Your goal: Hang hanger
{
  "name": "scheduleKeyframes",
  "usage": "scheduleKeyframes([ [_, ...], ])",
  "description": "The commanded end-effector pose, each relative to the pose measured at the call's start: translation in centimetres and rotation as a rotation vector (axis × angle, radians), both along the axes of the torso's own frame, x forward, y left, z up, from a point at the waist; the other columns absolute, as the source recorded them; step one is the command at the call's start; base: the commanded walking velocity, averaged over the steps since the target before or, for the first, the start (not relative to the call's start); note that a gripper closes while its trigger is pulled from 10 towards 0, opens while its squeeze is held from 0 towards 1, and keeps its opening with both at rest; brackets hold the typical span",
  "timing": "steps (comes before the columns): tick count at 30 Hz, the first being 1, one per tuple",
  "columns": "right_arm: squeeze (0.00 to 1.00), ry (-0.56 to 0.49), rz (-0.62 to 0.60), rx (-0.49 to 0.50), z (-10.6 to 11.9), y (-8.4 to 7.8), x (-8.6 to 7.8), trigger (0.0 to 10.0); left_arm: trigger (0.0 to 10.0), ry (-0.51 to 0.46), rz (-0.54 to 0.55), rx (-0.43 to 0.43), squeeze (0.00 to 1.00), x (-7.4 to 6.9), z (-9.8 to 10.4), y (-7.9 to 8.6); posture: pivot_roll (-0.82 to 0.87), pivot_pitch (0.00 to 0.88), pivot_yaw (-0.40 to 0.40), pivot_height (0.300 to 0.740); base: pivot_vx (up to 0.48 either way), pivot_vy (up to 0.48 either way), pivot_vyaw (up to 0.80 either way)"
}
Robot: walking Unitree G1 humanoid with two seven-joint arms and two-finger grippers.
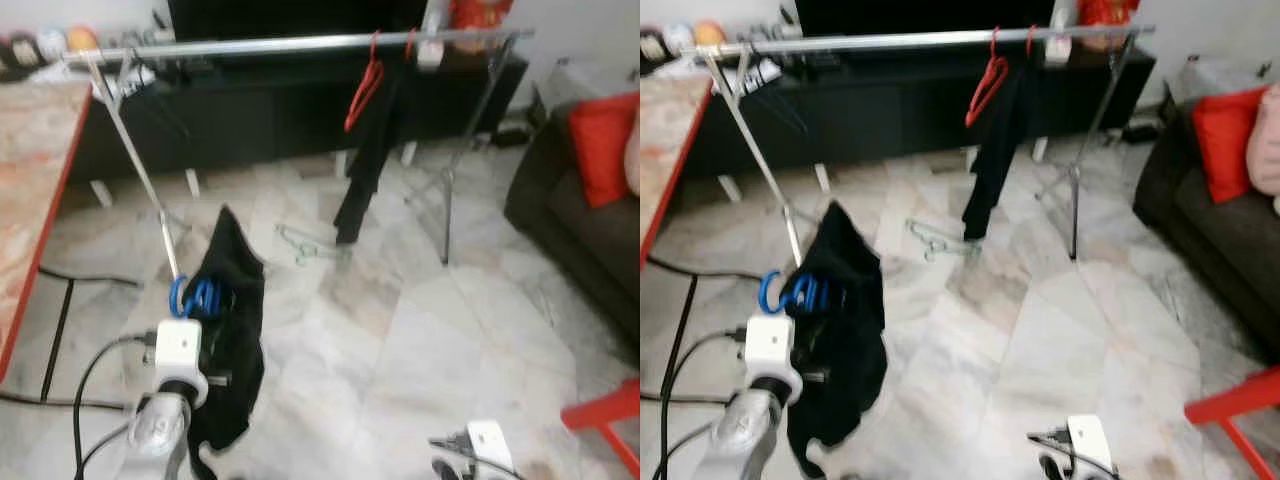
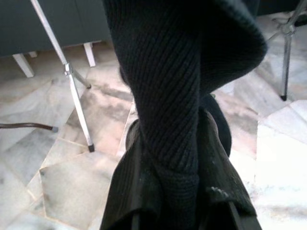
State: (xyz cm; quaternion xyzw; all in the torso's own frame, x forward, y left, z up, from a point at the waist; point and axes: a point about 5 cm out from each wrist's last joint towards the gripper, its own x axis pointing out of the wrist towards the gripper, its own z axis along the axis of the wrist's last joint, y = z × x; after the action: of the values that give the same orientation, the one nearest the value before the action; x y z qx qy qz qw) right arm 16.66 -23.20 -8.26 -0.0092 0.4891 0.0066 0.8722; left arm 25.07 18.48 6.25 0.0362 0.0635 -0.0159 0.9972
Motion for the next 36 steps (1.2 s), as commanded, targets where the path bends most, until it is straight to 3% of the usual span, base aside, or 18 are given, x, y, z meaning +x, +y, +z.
scheduleKeyframes([
  [1, 0.0, 0.019, -0.007, 0.0, -0.23, -0.1, -0.57, 10.0, 10.0, -0.048, -0.002, 0.008, 0.0, 0.36, 1.05, 0.03, 0.01, 0.077, -0.065, 0.74, -0.27, 0.0, 0.0],
  [36, 0.0, 0.017, -0.005, 0.003, -0.16, -0.06, -0.37, 10.0, 10.0, -0.044, -0.003, 0.009, 0.0, 0.52, 1.21, 0.13, 0.01, 0.106, -0.064, 0.74, -0.265, 0.0, 0.0],
])
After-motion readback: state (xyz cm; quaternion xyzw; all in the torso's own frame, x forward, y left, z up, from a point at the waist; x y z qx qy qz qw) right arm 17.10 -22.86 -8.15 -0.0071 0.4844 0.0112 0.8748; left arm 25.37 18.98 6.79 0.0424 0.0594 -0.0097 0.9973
